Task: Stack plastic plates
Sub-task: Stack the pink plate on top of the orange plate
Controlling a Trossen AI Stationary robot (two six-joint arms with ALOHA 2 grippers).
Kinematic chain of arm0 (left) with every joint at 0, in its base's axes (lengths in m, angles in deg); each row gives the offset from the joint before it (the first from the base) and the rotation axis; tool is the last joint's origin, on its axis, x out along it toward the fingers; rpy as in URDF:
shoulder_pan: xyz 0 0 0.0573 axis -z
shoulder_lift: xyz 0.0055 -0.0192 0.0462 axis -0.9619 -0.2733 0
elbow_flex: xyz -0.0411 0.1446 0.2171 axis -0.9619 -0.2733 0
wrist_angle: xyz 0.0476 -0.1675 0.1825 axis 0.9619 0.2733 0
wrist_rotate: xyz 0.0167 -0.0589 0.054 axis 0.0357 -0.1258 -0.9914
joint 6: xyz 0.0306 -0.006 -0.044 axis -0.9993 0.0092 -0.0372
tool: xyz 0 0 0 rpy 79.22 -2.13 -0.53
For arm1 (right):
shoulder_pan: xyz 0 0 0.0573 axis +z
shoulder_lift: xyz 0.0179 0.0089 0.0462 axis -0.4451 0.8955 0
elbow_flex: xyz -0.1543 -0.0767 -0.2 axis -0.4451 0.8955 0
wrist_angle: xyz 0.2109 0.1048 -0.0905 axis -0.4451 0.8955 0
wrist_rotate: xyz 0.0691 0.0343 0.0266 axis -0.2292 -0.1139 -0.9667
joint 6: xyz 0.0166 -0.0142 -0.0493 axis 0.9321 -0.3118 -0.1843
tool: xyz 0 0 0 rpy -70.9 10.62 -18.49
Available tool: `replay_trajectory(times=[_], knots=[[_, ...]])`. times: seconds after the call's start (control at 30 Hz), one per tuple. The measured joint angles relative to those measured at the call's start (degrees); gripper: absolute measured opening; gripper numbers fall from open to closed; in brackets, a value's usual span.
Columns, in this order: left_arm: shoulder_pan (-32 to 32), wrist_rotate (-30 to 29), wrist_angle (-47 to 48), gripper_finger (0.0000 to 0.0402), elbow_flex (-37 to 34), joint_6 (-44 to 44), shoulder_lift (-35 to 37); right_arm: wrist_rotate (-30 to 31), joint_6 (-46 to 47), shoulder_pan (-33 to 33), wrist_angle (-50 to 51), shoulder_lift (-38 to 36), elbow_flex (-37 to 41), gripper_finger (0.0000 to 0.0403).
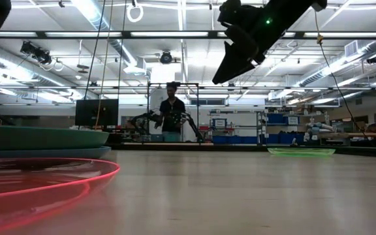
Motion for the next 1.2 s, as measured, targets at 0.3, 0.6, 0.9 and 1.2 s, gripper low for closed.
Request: replay_trajectory(times=[0.3, 0.6, 0.9, 1.2], knots=[[0.3, -1.5, -4.1, 0.019, -1.1, -7.7, -3.3, 1.2, 2.9, 2.0, 1.2, 0.0, 0.0, 0.0205], [1.0, -3.2, -3.8, 0.0135, -1.1, -9.9, -4.2, 2.7, 2.6, 2.3, 0.9, 0.0, 0.0, 0.0205], [0.8, -6.4, -3.7, 0.0037, -1.1, -10.5, -4.3, 2.7, 0.5, 2.0, -0.2, 0.0, 0.0, 0.0205], [-1.2, -12.7, -4.2, 0.0006, -1.1, -10.5, -4.3, 2.7, -3.5, 0.9, -4.3, 0.0, 0.0, 0.0205]])
